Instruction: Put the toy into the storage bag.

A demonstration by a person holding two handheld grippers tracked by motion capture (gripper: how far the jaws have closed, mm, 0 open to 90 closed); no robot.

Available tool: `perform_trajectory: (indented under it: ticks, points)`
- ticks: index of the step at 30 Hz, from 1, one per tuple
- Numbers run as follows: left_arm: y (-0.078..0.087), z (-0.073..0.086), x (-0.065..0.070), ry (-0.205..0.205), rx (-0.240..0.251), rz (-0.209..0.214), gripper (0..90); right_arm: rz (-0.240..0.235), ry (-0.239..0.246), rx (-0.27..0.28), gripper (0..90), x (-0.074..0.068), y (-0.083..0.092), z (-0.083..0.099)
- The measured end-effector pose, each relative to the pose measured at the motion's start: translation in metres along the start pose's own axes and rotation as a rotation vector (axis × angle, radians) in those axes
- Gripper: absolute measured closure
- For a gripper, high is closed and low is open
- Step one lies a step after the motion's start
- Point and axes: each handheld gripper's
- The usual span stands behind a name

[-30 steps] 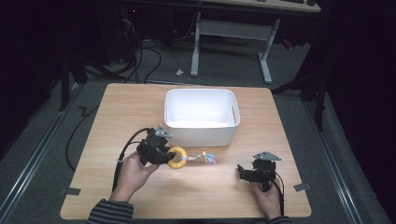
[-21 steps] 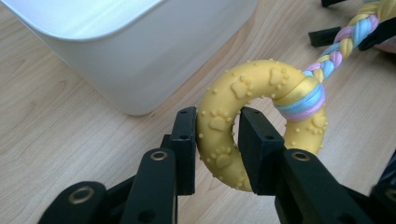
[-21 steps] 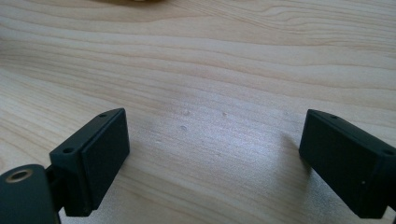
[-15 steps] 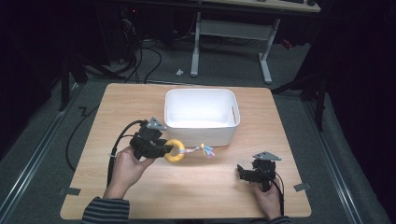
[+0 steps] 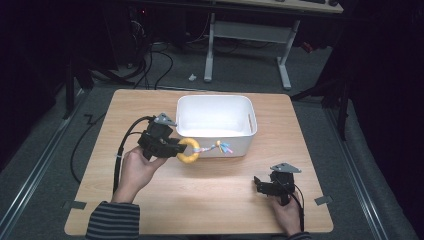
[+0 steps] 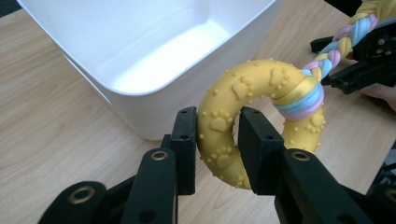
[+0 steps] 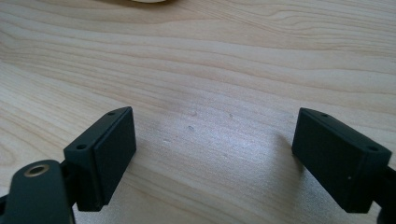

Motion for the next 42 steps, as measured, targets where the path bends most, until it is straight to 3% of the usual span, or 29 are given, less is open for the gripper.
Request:
perform_trajectory:
  ticks: [10,17,28,42]
  points:
    - [-0.002,-0.021,-0.009,0.044,0.01,-0.012,68.3,-0.005,0.01,0.005,14.7,0.0,0.0,0.0]
    - [-0.004,-0.039,-0.011,0.068,0.021,-0.075,68.3,-0.005,0.009,0.005,14.6,0.0,0.0,0.0]
    - [-0.019,-0.061,-0.017,0.088,0.018,-0.082,68.3,-0.005,0.009,0.005,14.6,0.0,0.0,0.0]
    - [-0.038,-0.077,-0.028,0.125,-0.004,-0.096,68.3,-0.004,0.008,0.004,14.6,0.0,0.001,0.001]
Point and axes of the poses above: each handheld gripper's, and its own axes: y roughly backward along the jaws, z roughly out of its underside, x roughly to its right, and after that the axes turned 3 degrees about -x, right-handed
